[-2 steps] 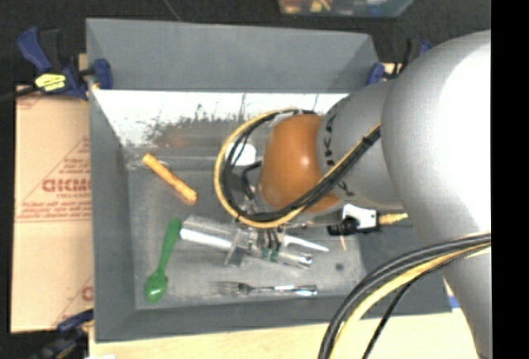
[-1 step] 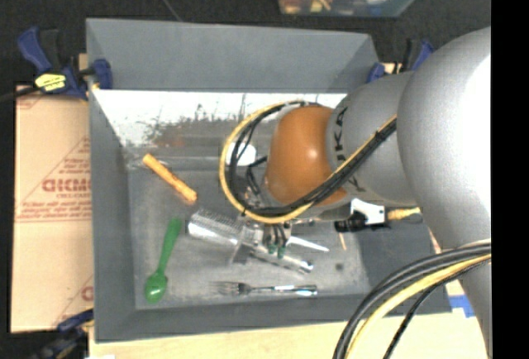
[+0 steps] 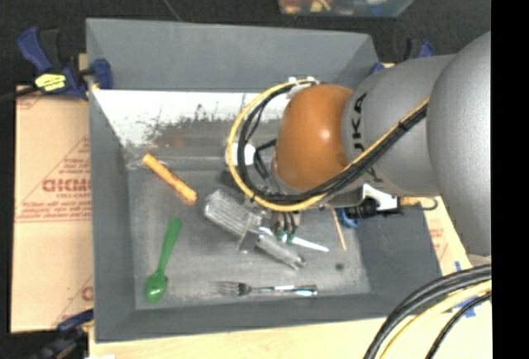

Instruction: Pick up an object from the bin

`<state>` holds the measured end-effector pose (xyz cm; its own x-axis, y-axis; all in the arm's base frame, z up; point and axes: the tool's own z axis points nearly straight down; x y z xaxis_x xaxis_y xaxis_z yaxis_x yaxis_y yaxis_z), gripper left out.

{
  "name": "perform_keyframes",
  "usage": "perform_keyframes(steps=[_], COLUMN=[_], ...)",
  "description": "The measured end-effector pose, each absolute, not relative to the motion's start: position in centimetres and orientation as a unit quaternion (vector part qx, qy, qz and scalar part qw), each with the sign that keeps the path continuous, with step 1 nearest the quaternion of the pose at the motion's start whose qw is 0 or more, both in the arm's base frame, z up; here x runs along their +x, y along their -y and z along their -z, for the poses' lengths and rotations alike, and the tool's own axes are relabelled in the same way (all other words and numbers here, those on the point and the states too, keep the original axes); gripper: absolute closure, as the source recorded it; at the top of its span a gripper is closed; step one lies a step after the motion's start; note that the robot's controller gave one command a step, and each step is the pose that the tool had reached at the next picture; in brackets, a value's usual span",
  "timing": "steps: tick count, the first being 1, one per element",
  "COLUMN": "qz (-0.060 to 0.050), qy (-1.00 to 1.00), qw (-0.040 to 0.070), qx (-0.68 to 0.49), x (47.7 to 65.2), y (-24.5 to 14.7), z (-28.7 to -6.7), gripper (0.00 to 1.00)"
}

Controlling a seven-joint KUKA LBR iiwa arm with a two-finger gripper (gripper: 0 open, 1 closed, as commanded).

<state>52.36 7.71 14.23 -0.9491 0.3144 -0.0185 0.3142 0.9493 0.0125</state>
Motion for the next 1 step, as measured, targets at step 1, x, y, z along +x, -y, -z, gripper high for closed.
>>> perform_keyframes(steps=[1], qz=[-0.005], qy=[-0.987], qw=[0.011], qx=[0.158], x=[52.44], y=[-7.65], z=[-17.56], gripper=[1.00])
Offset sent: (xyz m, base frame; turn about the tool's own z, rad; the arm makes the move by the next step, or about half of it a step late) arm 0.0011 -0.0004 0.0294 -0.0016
